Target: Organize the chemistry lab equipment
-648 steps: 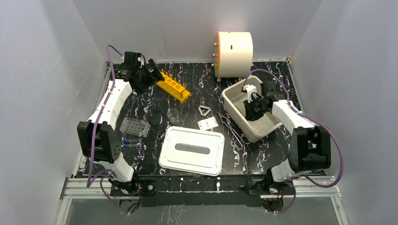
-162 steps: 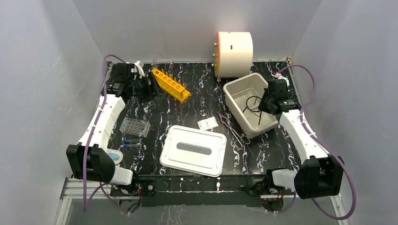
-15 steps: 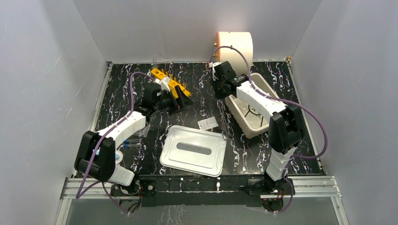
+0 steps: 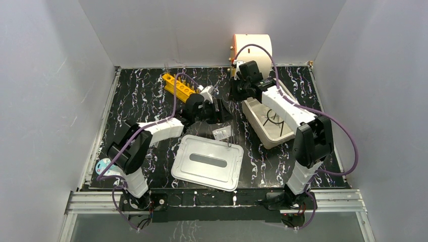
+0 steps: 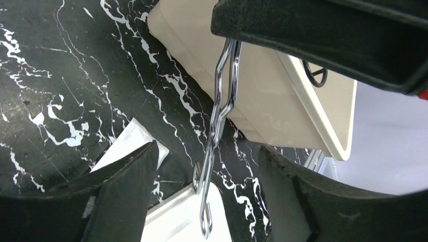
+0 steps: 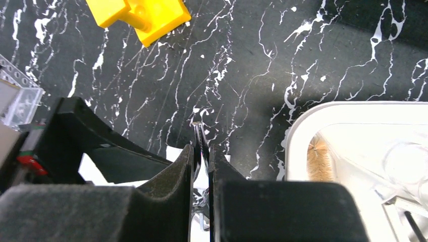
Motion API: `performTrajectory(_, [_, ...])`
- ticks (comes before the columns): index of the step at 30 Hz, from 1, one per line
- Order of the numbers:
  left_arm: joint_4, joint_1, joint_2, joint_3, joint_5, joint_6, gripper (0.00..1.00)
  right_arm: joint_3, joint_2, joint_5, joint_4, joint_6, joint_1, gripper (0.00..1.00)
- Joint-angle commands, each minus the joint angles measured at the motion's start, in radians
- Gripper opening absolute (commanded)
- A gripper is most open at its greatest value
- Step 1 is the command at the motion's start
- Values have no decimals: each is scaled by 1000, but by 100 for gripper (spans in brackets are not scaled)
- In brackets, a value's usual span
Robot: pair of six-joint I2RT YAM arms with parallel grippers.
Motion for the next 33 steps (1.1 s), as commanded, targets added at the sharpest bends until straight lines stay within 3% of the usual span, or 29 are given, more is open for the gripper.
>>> performTrajectory(1, [60,-25,26,61,-56,45,67,-10,-66,-47,54,62,-7,0])
performTrajectory(6, [55,-48,66,87,-79,58,50,-6,-71,-49,47,89,-10,0])
performTrajectory(13, [-14,-53,78,148,-85,85,15,14,-71,-35,14,127,-14,0])
performTrajectory(15, [-18,-53,64,150,-66,96,0,15,-80,-39,9,134,-19,6])
performTrajectory(19, [-50,-53,14,168,-37,114,0,-7,-130,-57,21,149,-42,46])
performTrajectory(21, [-80,-51,-10,184,-24,128,0,-23,-168,-84,44,169,-67,57])
performTrajectory(27, [-134,-9,-66,222,43,97,0,-72,-285,-165,96,191,-105,76])
performTrajectory(33, [-173,34,-96,310,80,-25,0,-237,-388,-302,169,180,-105,82])
